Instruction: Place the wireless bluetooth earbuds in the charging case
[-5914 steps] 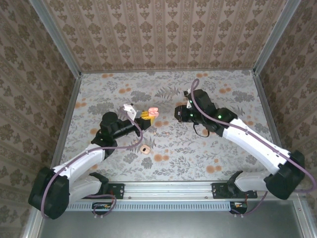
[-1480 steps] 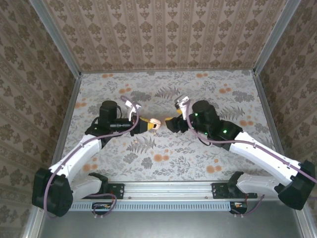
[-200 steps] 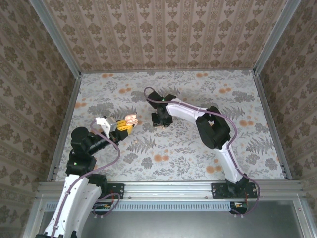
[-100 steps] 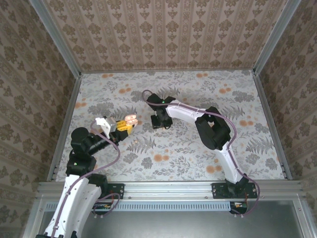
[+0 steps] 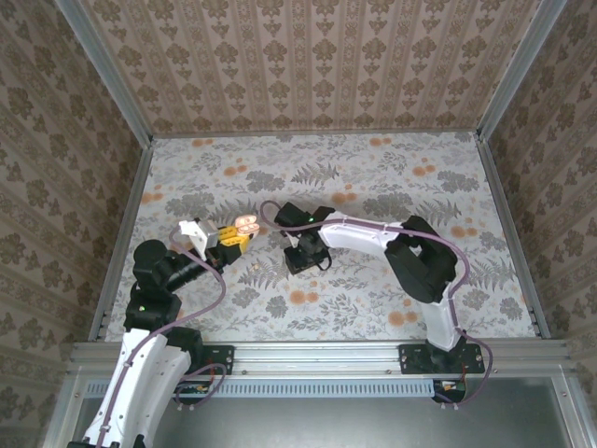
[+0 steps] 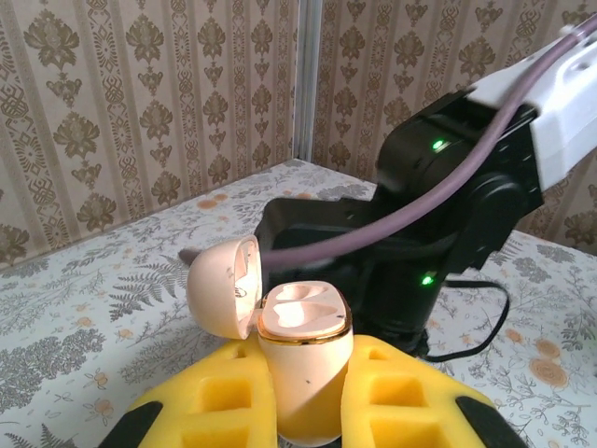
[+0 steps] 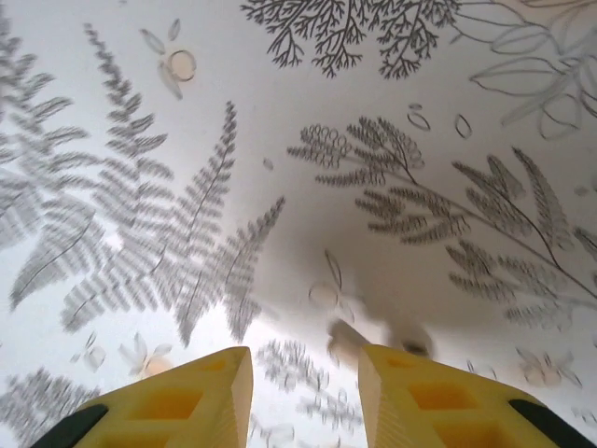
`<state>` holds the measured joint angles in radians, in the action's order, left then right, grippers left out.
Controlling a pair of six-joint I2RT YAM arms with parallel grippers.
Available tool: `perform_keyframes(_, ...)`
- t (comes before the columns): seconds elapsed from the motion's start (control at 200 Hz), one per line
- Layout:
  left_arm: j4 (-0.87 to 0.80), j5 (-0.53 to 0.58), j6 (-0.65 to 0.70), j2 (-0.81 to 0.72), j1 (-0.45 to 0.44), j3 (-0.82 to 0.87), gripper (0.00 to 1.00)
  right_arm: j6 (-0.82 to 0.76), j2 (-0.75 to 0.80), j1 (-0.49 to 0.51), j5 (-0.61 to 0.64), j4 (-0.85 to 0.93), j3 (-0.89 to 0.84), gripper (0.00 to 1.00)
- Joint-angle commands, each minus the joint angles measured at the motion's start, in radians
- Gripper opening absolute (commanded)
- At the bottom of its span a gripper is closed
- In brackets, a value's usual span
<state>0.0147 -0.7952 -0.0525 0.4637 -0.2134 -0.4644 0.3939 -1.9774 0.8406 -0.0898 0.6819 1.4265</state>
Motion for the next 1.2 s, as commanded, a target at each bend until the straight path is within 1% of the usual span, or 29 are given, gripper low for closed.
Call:
perform_keyframes(0.0, 0.044, -0.007, -0.02, 0.004, 0.006, 0.004, 0.0, 0.004, 0.092, -0.006, -0.025, -0.056, -0.008, 0.36)
perform_keyframes(0.07, 0.046, -0.008, -0.02, 0.005, 0.005, 0.003, 0.0, 0.039, 0.084, -0.006, -0.021, -0.036, 0.018, 0.36)
perform_keyframes(0.17, 0.044, -0.005, -0.02, 0.008, 0.005, 0.0, 0.0, 0.134, 0.062, -0.001, -0.005, -0.005, 0.043, 0.35)
perform_keyframes(0.235, 0.039, -0.005, -0.02, 0.007, 0.005, -0.003, 0.0, 0.221, 0.072, 0.007, 0.004, -0.023, 0.007, 0.34)
perform_keyframes(0.33, 0.037, -0.005, -0.019, 0.008, 0.006, -0.006, 0.0, 0.349, 0.116, 0.017, 0.0, -0.086, -0.1, 0.34)
perform_keyframes(0.355, 0.037, -0.005, -0.019, 0.009, 0.005, -0.006, 0.0, 0.375, 0.128, 0.018, -0.002, -0.103, -0.127, 0.35)
perform_keyframes(0.42, 0.04, -0.006, -0.02, 0.017, 0.005, -0.005, 0.0, 0.433, 0.155, 0.023, -0.005, -0.13, -0.185, 0.45)
perform_keyframes(0.5, 0.042, -0.011, -0.021, 0.025, 0.003, -0.005, 0.0, 0.483, 0.167, 0.027, -0.018, -0.142, -0.23, 0.47)
perform_keyframes(0.535, 0.046, -0.01, -0.024, 0.026, 0.003, -0.004, 0.0, 0.493, 0.167, 0.026, -0.021, -0.173, -0.238, 0.48)
perform_keyframes(0.715, 0.046, -0.009, -0.026, 0.023, -0.001, -0.001, 0.0, 0.492, 0.121, 0.024, -0.022, -0.177, -0.202, 0.47)
perform_keyframes(0.845, 0.034, -0.003, -0.019, 0.014, -0.003, -0.002, 0.0, 0.472, 0.073, 0.013, -0.002, -0.151, -0.144, 0.47)
perform_keyframes(0.9, 0.032, -0.001, -0.018, 0.01, -0.003, -0.002, 0.0, 0.472, 0.054, 0.008, 0.018, -0.102, -0.123, 0.46)
perform_keyframes(1.195, 0.019, 0.005, -0.007, 0.007, -0.003, 0.003, 0.0, 0.449, 0.005, -0.003, 0.034, -0.056, -0.073, 0.46)
